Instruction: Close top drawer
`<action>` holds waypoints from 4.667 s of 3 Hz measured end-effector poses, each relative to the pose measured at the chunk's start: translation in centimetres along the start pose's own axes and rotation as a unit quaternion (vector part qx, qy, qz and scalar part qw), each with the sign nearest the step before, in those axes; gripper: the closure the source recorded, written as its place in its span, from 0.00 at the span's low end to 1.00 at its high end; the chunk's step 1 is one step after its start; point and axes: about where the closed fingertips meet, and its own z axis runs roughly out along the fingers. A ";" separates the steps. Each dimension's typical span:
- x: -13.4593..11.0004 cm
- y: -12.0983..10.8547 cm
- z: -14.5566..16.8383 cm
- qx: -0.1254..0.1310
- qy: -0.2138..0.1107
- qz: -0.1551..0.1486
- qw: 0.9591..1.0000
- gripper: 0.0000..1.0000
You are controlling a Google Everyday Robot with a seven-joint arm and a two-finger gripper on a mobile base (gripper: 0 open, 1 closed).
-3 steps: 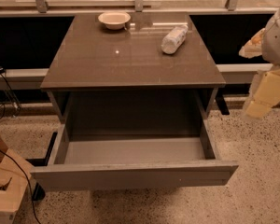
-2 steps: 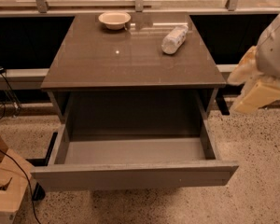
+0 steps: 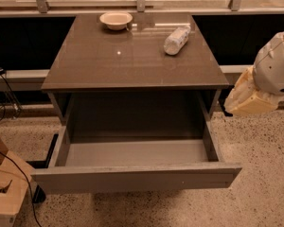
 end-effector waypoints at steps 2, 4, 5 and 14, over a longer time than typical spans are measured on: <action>0.0 0.4 1.2 0.000 -0.010 0.000 1.000 1.00; -0.7 3.0 8.2 -0.021 -0.055 0.008 0.998 1.00; -0.1 4.6 12.4 -0.065 -0.089 0.010 0.994 1.00; 4.2 5.7 30.0 -0.102 -0.110 0.084 0.985 1.00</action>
Offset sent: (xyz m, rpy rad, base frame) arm -0.0017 0.0080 -0.0355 0.0528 0.0076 0.0088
